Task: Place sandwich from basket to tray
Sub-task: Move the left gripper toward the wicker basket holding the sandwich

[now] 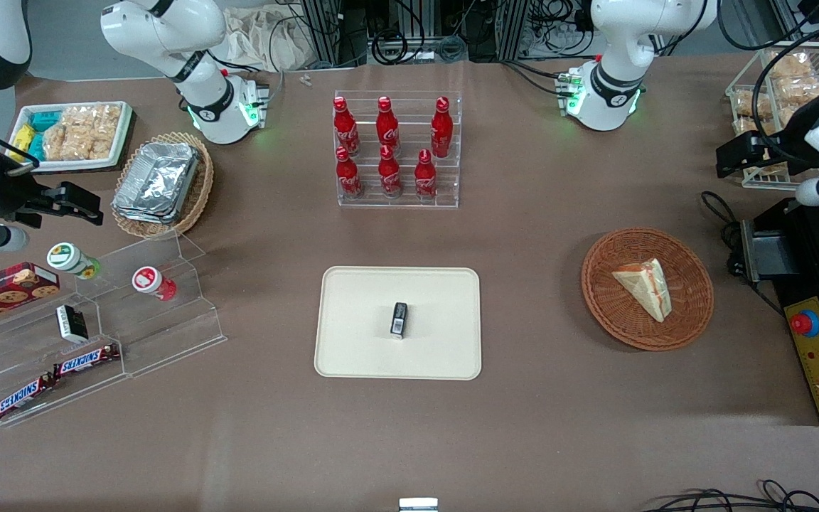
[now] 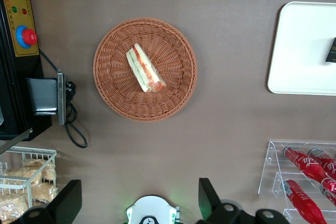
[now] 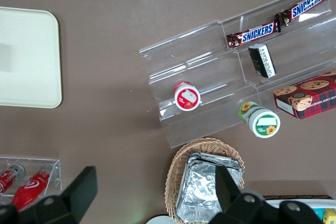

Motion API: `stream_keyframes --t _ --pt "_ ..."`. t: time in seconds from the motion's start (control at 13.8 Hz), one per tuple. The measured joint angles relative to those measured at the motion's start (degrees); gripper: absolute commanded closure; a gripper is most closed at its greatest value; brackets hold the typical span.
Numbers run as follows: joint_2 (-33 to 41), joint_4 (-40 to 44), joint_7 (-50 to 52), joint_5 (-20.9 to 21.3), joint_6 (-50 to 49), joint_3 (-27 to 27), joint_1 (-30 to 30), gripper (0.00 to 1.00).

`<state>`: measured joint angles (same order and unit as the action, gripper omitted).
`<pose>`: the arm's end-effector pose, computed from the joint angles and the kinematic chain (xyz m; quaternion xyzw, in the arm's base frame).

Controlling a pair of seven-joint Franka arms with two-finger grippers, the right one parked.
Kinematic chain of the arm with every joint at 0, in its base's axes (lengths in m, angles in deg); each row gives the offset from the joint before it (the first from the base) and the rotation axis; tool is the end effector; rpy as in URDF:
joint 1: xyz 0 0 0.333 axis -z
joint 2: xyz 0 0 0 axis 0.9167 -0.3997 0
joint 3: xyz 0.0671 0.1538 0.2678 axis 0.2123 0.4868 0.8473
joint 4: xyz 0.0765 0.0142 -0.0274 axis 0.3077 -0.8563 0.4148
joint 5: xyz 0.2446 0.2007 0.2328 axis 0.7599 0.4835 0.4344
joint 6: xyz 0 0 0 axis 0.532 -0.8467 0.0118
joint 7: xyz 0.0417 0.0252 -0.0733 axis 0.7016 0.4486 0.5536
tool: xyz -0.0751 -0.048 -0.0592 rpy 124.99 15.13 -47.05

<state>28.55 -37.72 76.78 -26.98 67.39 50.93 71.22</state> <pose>0.5428 -0.0501 0.6668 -0.9986 -0.0051 0.0532 0.0023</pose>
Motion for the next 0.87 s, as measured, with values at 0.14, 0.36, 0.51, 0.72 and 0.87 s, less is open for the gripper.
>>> stream_keyframes --t 0.14,0.36,0.51,0.72,0.87 --pt "0.00 -0.05 0.00 0.00 0.00 0.08 0.05 0.00" --pt "-0.35 -0.67 0.39 0.03 0.03 0.98 0.01 0.00" --pt "-1.61 -2.53 4.08 0.03 1.39 1.92 -0.38 0.00" --pt "-2.79 -11.48 16.07 0.01 11.77 2.14 -1.72 0.00" --pt "-2.72 -18.74 23.11 0.02 19.21 2.16 -2.12 0.01"
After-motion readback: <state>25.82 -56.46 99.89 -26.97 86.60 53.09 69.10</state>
